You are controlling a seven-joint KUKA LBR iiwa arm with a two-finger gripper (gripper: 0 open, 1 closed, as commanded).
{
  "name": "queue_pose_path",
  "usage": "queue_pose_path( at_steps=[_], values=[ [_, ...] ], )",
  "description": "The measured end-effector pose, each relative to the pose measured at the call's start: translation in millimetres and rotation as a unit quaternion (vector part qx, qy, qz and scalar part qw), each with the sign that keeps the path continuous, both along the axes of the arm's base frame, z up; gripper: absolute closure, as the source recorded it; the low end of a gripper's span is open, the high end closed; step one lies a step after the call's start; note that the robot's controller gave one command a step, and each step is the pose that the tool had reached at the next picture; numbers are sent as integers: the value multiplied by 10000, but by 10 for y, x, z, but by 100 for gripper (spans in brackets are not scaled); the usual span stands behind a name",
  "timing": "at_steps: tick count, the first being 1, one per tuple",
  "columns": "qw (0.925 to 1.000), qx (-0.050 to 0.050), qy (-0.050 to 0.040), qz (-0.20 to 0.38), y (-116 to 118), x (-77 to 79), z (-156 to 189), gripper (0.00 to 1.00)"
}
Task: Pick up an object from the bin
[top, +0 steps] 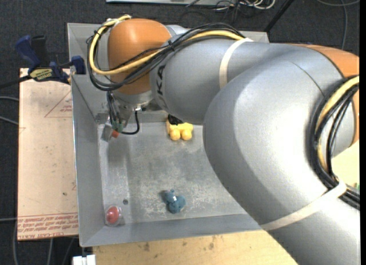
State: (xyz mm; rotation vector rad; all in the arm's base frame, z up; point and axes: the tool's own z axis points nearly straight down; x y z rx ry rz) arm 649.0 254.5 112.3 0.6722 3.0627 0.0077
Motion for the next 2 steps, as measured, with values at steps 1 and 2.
queue_pose_path(
  at_steps=[1,2],
  values=[
    [10000,-10,20,6,3,5,10,100],
    [10000,1,1,10,8,22,456,100]
  ],
)
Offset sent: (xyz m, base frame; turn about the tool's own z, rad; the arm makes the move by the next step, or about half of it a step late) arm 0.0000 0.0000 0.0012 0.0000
